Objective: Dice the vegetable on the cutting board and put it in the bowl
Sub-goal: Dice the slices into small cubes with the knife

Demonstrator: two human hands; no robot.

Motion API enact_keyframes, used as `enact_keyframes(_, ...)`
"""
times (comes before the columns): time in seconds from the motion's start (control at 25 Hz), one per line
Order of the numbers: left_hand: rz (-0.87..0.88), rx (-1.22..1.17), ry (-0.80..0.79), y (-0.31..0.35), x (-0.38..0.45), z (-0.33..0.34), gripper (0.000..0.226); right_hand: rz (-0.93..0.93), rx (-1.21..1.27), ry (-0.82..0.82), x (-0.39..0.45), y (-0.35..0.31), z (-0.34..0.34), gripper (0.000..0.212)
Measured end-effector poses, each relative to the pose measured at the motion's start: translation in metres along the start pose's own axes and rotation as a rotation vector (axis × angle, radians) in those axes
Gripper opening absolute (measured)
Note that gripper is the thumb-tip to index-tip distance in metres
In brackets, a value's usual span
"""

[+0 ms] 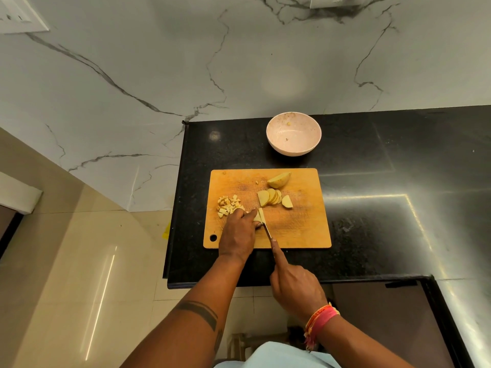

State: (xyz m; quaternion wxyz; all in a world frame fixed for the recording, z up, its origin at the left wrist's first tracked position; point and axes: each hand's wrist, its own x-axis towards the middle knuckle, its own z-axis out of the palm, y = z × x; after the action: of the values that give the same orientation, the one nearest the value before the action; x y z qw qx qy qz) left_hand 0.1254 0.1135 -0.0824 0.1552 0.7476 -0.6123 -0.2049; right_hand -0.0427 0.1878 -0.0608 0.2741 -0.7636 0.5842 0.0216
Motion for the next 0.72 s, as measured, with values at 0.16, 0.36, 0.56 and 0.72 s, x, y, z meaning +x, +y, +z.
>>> enact_keyframes(0.16,-0.043,-0.041,0.020,0.002,-0.003,-0.003,0.042,-0.021,0.046,0.039,0.011,-0.006,-0.003,0.072)
enact_keyframes(0.36,-0.060,-0.083,0.040,0.003,-0.004,-0.004,0.038,-0.004,0.048,0.033,0.037,-0.022,-0.009,0.069)
enact_keyframes(0.56,-0.085,-0.105,0.052,0.003,-0.003,-0.004,0.036,-0.013,0.024,0.026,0.052,-0.025,-0.008,0.070)
enact_keyframes(0.72,-0.102,-0.126,0.056,0.002,-0.001,-0.002,0.034,-0.010,-0.020,0.041,0.050,-0.021,-0.002,0.073)
